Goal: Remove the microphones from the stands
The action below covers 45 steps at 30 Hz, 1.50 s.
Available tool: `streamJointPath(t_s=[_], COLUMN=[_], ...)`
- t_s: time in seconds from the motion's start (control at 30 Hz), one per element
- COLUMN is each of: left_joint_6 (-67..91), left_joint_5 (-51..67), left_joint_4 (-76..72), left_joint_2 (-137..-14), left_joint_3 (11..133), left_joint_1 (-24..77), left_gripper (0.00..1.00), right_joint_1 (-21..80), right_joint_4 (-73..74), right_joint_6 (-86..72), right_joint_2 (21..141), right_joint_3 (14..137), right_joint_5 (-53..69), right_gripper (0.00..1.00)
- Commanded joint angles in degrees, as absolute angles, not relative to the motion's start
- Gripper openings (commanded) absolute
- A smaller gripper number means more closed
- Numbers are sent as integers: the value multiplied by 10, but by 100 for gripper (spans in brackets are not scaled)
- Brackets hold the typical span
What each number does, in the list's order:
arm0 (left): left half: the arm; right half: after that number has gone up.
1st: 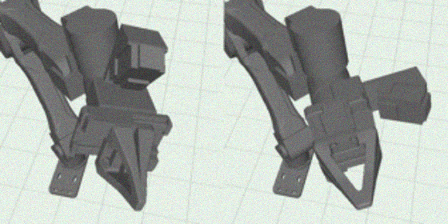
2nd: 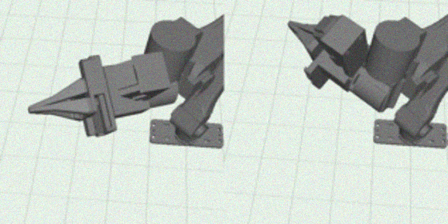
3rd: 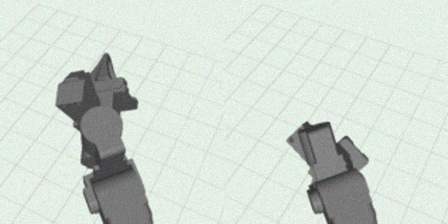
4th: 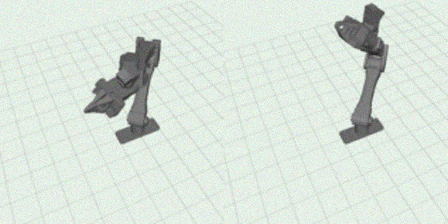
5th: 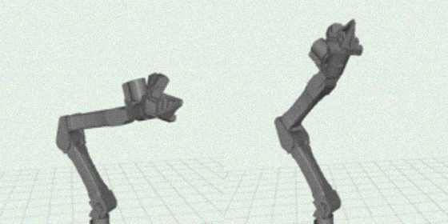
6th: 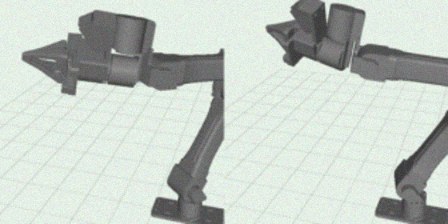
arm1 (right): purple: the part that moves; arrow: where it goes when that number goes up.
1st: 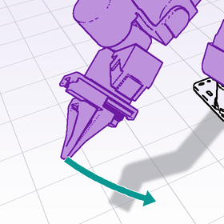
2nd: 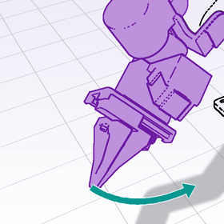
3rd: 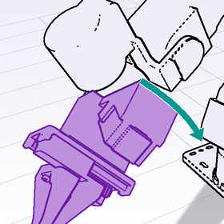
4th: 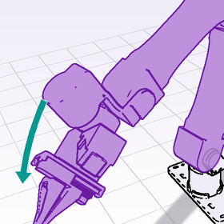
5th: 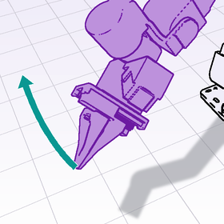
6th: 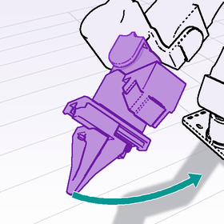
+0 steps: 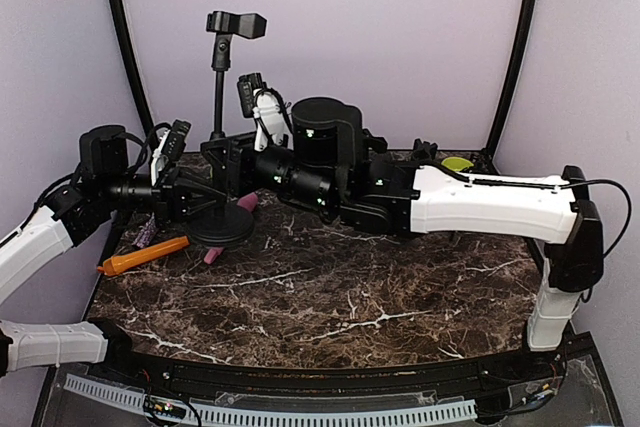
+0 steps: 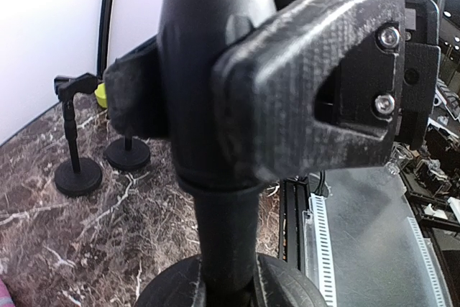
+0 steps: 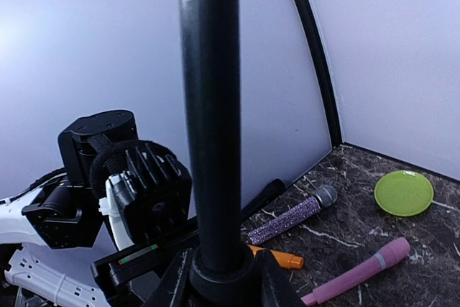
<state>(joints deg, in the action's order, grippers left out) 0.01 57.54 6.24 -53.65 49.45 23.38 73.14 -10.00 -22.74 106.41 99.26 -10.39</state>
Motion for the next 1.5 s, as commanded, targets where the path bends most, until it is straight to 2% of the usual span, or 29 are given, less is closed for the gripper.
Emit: streamJointPath(t_s=[0.0,0.1,0.17,0.33,0.37,0.47,0.57,0.67,0.77,0.8,0.97,1.0,1.2,1.47], left_joint_6=[-13,-7,0,43,57,97,115,124,111,97,-19,-40,-94,-136], left_joint_5=[574,581,589,646,664,718,753,757,745,730,603,579,511,398], left_joint_4=[42,38,34,13,7,-9,-12,-16,-7,6,123,143,242,277], left_joint_2=[-523,-523,-523,-530,-533,-538,-542,-543,-544,-543,-545,-545,-564,-586], left_joint_3=[511,511,510,512,512,508,508,508,510,512,537,541,570,586], left_joint_1=[232,232,231,231,232,232,231,232,231,232,231,232,228,190], left_gripper=[0,0,0,0,0,0,0,0,0,7,95,98,99,99], right_joint_1=[739,738,736,717,711,686,673,670,670,670,665,663,638,592], right_joint_4=[-83,-105,-151,-371,-419,-574,-727,-741,-644,-591,-313,-289,-237,-346], right_joint_6=[-211,-214,-215,-268,-268,-413,-547,-576,-503,-466,-283,-260,-174,-102], right_joint_2=[1075,1065,1052,1011,1008,1030,1070,1090,1078,1069,1011,1002,980,1057], right_joint_3=[1014,1003,971,863,846,831,849,864,857,853,833,821,747,692], right_joint_5=[-123,-97,-50,142,142,335,440,458,413,383,138,97,-107,-215], right_gripper=[17,4,1,0,0,2,4,5,3,1,0,0,0,0])
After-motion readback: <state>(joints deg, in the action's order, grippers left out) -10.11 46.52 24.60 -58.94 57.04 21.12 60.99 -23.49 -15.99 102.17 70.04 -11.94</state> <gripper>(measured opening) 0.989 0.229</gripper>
